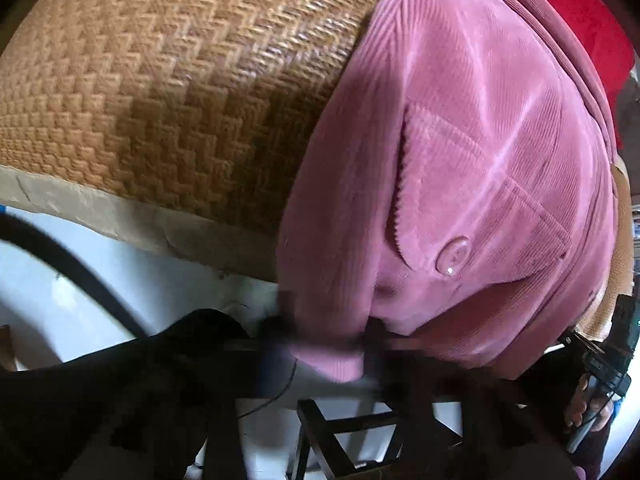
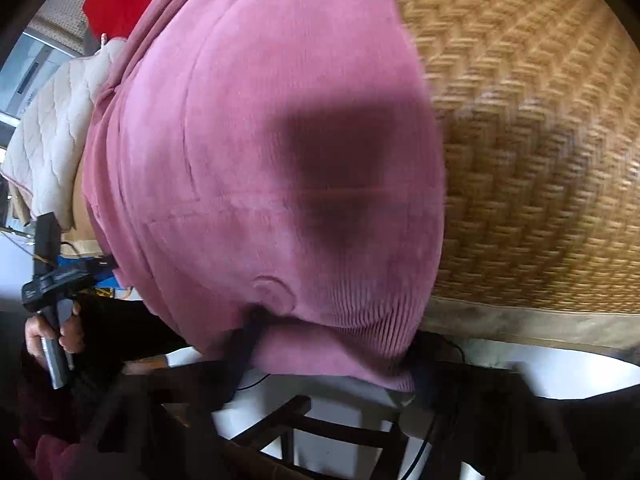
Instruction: Fold large clothes
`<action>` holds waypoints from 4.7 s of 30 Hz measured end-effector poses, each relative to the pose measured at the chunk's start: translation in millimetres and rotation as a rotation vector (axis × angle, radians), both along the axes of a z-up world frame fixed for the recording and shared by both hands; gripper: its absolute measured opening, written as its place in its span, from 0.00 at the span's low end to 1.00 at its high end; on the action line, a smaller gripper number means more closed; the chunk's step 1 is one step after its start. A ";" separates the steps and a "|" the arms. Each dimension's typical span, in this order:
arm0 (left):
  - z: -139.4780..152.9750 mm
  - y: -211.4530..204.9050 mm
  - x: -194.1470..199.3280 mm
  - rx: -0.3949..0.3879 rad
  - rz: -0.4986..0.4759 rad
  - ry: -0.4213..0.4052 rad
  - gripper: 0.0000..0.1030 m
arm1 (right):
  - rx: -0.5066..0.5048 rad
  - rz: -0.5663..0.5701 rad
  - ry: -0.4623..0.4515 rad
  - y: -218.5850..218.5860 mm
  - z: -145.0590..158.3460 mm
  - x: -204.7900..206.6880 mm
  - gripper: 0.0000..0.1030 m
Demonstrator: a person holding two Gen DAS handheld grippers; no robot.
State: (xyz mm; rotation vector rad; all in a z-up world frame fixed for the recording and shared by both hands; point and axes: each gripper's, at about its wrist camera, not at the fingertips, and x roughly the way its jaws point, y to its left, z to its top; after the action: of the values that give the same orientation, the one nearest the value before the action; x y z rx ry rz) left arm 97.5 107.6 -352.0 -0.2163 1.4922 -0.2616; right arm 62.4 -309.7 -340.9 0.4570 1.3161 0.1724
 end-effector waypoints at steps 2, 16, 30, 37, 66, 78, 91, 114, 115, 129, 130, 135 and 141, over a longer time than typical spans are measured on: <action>10.2 -4.3 -5.1 -0.017 -0.026 -0.042 0.11 | -0.005 0.004 -0.024 1.7 7.9 -2.8 0.15; 198.5 -15.3 76.6 -0.367 -0.101 -0.419 0.10 | 0.225 0.048 -0.485 -7.6 159.0 56.4 0.11; 136.3 -53.3 247.1 -0.477 0.099 -0.411 0.10 | 0.302 -0.259 -0.453 -125.3 148.0 181.0 0.17; 126.0 -48.4 254.7 -0.452 0.098 -0.390 0.10 | 0.352 -0.185 -0.499 -125.0 135.2 165.7 0.87; 129.9 -79.1 347.5 -0.277 0.137 -0.529 0.17 | -0.023 -0.270 -0.487 -107.9 142.3 322.5 0.29; 174.8 -37.0 296.7 -0.274 0.378 -0.751 0.82 | 0.238 -0.465 -0.601 -177.9 169.3 253.0 0.79; 109.7 -91.6 199.8 0.154 0.023 -0.522 0.82 | -0.066 -0.156 -0.419 -43.4 142.9 220.6 0.65; 107.9 -119.0 177.4 0.311 0.006 -0.680 1.00 | -0.179 -0.121 -0.484 -21.4 150.0 212.0 0.66; 111.1 -122.7 176.1 0.323 0.005 -0.703 1.00 | -0.193 -0.123 -0.513 -21.5 156.8 213.5 0.66; 85.6 -146.8 208.2 0.348 -0.026 -0.587 1.00 | -0.271 -0.153 -0.378 -29.6 112.6 264.5 0.65; 88.1 -144.4 208.8 0.332 -0.014 -0.584 1.00 | -0.267 -0.151 -0.386 -28.8 116.4 261.7 0.65; 110.7 -134.2 197.4 0.276 -0.004 -0.668 1.00 | -0.196 -0.182 -0.441 -39.9 139.0 239.3 0.65; 110.2 -129.8 188.2 0.265 -0.005 -0.634 1.00 | -0.174 -0.151 -0.483 -36.4 153.3 209.3 0.64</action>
State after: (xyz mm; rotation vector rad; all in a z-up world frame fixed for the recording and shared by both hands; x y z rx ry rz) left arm 285.7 -22.2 -241.8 0.0830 0.8843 -0.1160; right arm 271.7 -346.1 -187.6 0.3377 0.8112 0.0364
